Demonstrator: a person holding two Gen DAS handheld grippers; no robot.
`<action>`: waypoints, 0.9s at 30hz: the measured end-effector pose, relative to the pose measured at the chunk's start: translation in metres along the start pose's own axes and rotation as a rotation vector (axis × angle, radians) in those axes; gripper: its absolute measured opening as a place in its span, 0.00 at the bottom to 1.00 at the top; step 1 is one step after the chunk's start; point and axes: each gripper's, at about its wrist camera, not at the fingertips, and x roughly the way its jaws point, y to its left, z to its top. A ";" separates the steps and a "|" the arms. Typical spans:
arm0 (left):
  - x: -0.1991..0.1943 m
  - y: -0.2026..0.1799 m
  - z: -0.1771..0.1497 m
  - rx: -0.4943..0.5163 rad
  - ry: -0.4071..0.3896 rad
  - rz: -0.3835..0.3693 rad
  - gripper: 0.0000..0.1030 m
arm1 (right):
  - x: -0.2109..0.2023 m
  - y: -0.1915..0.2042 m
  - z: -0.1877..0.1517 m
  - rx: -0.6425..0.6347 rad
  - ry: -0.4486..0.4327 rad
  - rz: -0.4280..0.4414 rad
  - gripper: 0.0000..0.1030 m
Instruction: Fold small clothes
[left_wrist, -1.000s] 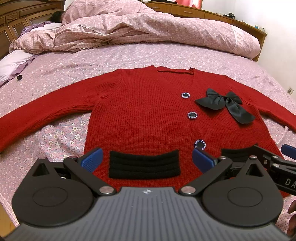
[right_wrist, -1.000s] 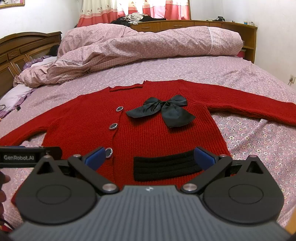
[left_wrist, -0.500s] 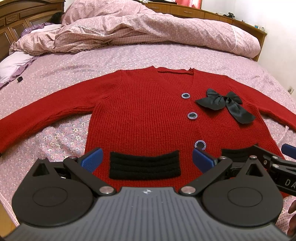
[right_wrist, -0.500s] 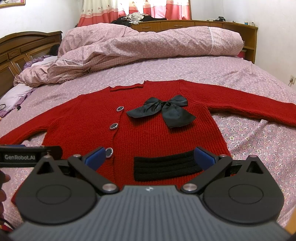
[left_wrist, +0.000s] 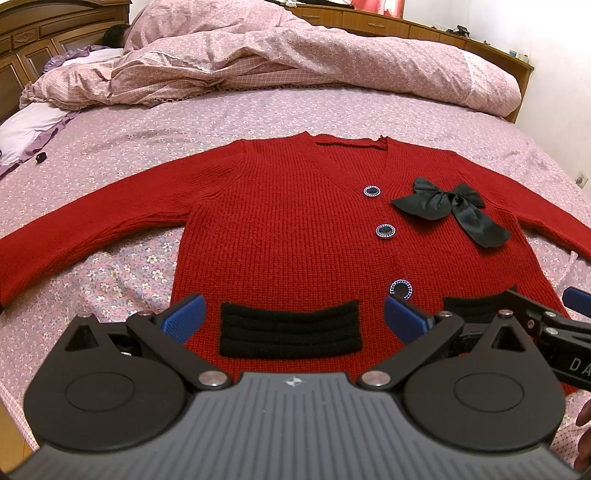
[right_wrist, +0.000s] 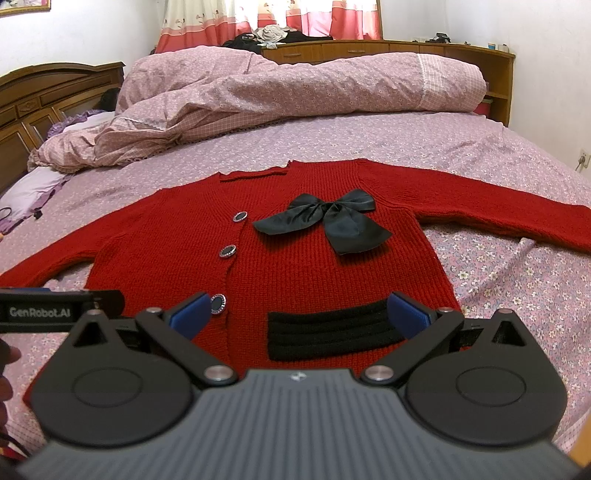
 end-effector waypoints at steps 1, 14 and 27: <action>0.000 0.000 0.000 0.000 0.000 0.000 1.00 | 0.000 0.000 0.000 0.000 0.000 0.000 1.00; -0.001 0.002 0.001 -0.003 0.001 0.004 1.00 | 0.000 0.000 0.000 -0.001 0.000 0.000 1.00; 0.005 0.002 0.003 -0.009 0.017 0.006 1.00 | 0.003 -0.004 0.000 0.024 0.007 0.007 1.00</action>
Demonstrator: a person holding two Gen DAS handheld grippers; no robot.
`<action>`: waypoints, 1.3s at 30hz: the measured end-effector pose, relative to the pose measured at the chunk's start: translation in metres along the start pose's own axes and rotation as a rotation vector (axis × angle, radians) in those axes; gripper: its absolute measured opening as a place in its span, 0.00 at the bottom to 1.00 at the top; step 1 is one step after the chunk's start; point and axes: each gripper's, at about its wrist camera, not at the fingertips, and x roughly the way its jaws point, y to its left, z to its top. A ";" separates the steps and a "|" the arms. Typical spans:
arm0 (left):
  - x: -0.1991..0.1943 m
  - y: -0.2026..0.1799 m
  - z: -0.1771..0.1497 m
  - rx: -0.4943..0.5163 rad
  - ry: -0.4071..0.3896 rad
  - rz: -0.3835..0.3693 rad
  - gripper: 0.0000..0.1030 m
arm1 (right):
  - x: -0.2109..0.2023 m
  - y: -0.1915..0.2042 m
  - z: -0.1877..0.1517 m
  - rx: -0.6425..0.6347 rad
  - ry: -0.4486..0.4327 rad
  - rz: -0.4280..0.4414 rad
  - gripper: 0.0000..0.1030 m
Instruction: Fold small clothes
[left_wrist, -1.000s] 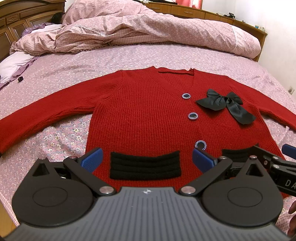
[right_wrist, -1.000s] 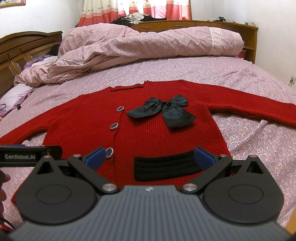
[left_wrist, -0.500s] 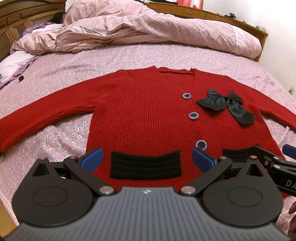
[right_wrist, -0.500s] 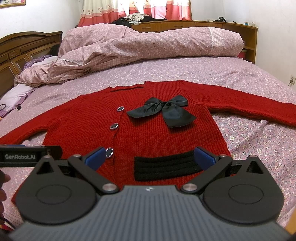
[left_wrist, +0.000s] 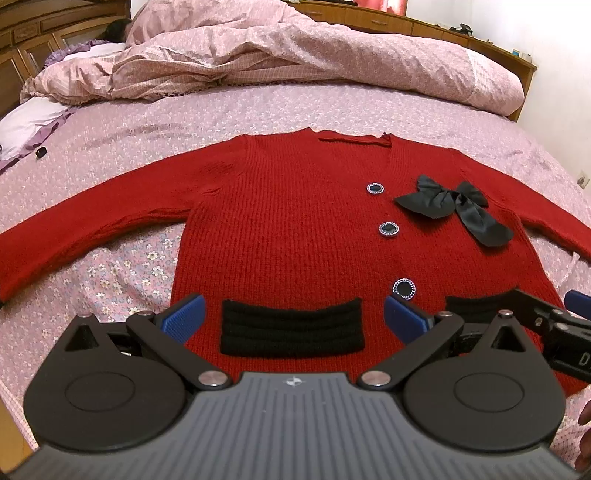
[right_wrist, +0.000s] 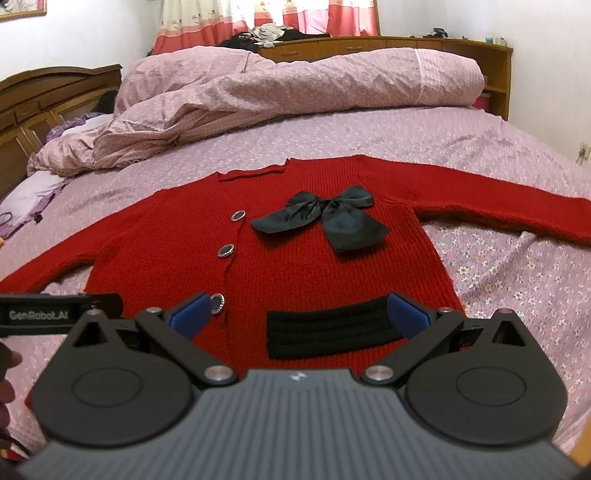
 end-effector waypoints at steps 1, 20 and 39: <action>0.001 0.000 0.001 0.001 0.002 0.000 1.00 | 0.001 -0.003 0.000 0.010 0.001 0.002 1.00; 0.051 -0.002 0.046 -0.019 0.051 0.009 1.00 | 0.021 -0.080 0.022 0.205 -0.033 -0.082 1.00; 0.119 -0.030 0.082 -0.026 0.109 0.039 1.00 | 0.049 -0.229 0.043 0.425 -0.069 -0.332 1.00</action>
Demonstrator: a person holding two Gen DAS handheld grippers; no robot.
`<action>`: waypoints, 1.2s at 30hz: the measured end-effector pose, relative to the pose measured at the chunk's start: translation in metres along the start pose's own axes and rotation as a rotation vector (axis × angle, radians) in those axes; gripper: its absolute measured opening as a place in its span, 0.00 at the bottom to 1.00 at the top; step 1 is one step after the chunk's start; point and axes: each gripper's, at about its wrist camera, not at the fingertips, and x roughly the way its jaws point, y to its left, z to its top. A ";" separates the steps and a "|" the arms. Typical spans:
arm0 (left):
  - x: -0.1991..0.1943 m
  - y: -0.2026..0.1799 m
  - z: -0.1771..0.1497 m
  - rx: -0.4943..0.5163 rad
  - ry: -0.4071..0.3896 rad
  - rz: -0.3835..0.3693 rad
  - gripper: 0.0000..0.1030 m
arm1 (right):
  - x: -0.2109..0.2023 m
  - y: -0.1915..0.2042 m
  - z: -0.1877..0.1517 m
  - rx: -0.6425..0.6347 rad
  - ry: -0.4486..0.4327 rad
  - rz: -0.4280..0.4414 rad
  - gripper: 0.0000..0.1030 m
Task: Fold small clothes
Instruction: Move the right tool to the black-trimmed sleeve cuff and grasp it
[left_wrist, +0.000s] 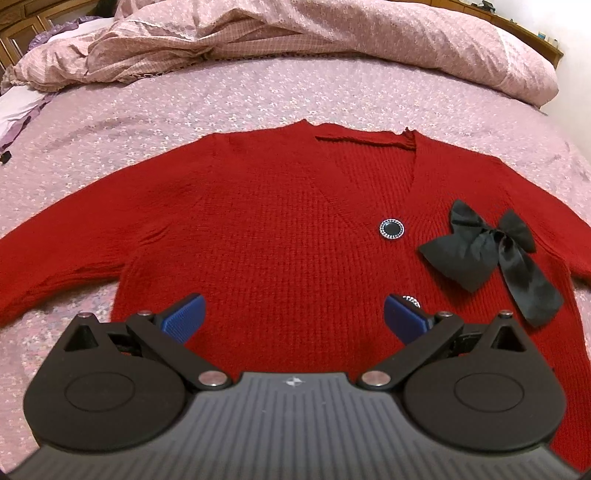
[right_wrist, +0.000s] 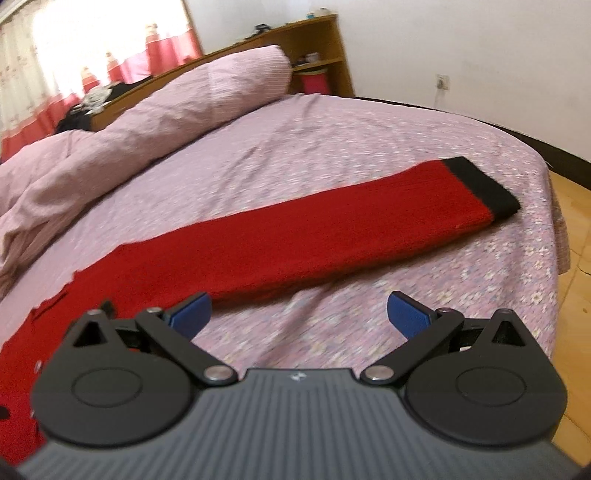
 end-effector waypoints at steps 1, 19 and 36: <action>0.003 -0.001 0.000 -0.003 0.001 0.004 1.00 | 0.004 -0.005 0.004 0.012 -0.004 0.002 1.00; 0.042 -0.013 -0.007 0.008 0.045 0.062 1.00 | 0.072 -0.072 0.033 0.180 -0.008 -0.084 1.00; 0.044 -0.011 -0.006 -0.017 0.055 0.056 1.00 | 0.085 -0.085 0.038 0.249 -0.049 0.032 1.00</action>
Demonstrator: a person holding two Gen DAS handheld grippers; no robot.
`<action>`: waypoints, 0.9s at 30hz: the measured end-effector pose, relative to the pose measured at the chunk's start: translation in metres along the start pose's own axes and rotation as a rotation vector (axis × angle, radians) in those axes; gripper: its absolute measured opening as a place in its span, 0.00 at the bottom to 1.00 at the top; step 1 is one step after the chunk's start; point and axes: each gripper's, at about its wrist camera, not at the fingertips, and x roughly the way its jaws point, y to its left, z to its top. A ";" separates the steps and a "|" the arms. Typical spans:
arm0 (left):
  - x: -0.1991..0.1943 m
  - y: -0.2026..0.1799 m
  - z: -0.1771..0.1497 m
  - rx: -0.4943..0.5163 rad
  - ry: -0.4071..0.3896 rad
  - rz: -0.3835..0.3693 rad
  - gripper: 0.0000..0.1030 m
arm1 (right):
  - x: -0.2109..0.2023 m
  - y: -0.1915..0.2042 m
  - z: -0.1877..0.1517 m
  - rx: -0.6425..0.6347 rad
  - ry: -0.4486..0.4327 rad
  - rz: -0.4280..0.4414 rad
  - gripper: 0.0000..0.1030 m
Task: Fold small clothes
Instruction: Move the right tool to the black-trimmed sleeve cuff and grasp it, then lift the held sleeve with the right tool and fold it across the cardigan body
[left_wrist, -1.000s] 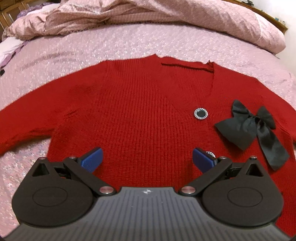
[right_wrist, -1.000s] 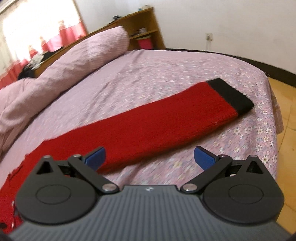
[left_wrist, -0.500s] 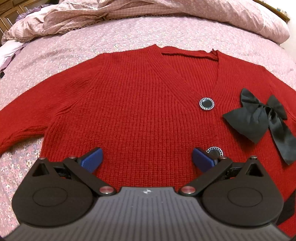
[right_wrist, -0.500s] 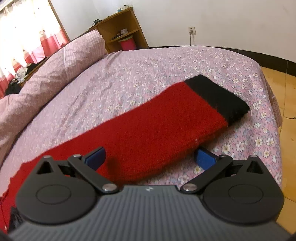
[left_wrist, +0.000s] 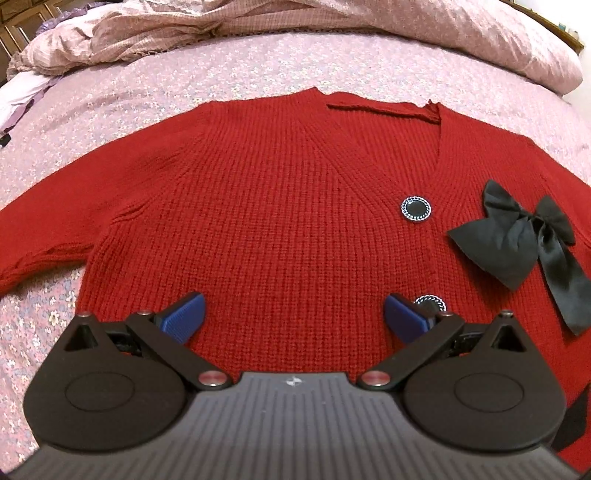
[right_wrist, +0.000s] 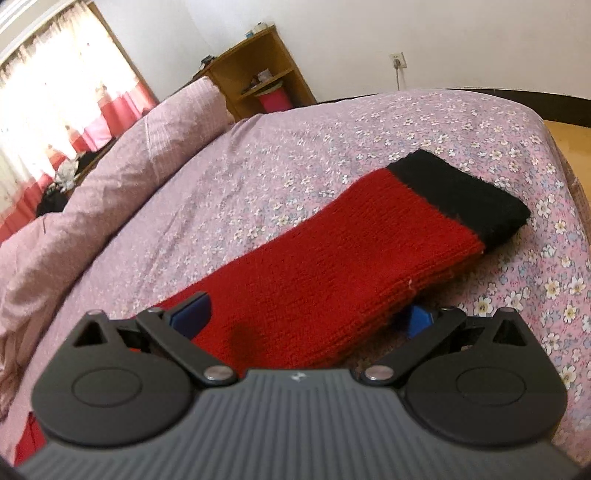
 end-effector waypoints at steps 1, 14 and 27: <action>0.000 0.001 0.001 0.005 0.004 -0.007 1.00 | 0.000 0.000 0.002 0.009 0.004 -0.003 0.97; -0.026 0.002 -0.003 0.118 -0.015 0.006 1.00 | -0.036 0.058 0.017 -0.147 -0.115 0.109 0.14; -0.050 0.023 -0.002 0.088 -0.047 -0.011 1.00 | -0.071 0.145 0.009 -0.232 -0.133 0.354 0.13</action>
